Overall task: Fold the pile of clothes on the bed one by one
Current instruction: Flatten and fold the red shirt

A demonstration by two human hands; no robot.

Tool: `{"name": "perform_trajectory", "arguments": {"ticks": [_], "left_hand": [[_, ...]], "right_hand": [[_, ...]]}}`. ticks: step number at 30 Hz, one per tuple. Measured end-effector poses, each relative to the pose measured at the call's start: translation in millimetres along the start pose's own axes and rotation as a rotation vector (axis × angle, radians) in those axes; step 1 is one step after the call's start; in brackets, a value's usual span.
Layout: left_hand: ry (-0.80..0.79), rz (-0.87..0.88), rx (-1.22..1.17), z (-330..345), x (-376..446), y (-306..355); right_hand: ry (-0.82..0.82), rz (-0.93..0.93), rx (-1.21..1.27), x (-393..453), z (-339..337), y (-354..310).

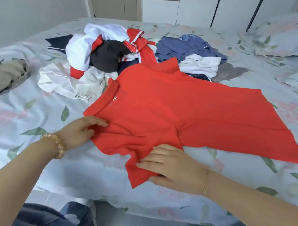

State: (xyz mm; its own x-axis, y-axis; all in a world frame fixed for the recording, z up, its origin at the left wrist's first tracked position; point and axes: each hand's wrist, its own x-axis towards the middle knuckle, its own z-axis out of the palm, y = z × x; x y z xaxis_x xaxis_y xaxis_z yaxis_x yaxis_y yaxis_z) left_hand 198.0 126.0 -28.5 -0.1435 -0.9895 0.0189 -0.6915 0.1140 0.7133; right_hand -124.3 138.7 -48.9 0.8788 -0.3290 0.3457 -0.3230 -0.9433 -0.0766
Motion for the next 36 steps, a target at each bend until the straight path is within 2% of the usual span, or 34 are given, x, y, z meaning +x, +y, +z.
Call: {"name": "perform_trajectory", "arguments": {"ticks": [3,6,9,11,13,15,18,19,22,25,28,31,33,36], "left_hand": [[-0.072,-0.116,-0.159,-12.8,3.5,-3.7],[-0.154,-0.119,-0.056,-23.5,6.8,-5.0],[-0.21,-0.077,-0.012,-27.5,6.3,-2.4],[-0.16,0.003,0.085,-21.7,8.9,-2.1],[-0.039,0.084,0.099,-13.5,13.1,-4.8],[0.06,0.026,-0.003,-11.9,18.5,-10.3],[0.095,-0.107,-0.075,-18.7,25.7,-18.3],[0.096,-0.124,0.0,-21.6,26.2,-18.6],[0.13,-0.171,0.467,-23.7,26.1,-21.5],[0.188,-0.194,0.618,-19.0,24.9,-16.3],[0.218,-0.254,0.586,-15.1,26.1,-9.4],[0.262,-0.388,0.458,-7.4,28.1,-9.1],[0.274,-0.46,0.258,-3.6,30.5,-7.1],[0.302,-0.448,0.102,1.8,32.9,0.2]], "right_hand": [[0.204,0.181,0.181,19.4,-18.5,-3.8],[0.223,0.419,0.274,53.1,-48.7,24.2],[0.243,0.525,0.27,101.9,-73.5,78.6],[0.204,0.573,0.252,131.2,-80.5,116.6],[0.157,0.607,0.243,152.4,-79.3,149.5],[0.082,0.612,0.233,167.0,-71.6,172.4],[-0.05,0.619,0.18,182.2,-52.0,187.5],[-0.084,0.631,0.162,184.9,-43.3,188.9],[-0.158,0.672,0.072,182.7,-12.3,189.2],[-0.105,0.668,-0.127,175.2,4.3,180.1],[0.044,0.591,-0.174,163.2,-4.8,160.3],[0.141,0.413,-0.233,131.5,-23.6,125.3],[0.117,0.347,-0.223,97.4,-30.4,95.4],[0.025,0.378,-0.215,41.6,-23.5,59.8]]}}
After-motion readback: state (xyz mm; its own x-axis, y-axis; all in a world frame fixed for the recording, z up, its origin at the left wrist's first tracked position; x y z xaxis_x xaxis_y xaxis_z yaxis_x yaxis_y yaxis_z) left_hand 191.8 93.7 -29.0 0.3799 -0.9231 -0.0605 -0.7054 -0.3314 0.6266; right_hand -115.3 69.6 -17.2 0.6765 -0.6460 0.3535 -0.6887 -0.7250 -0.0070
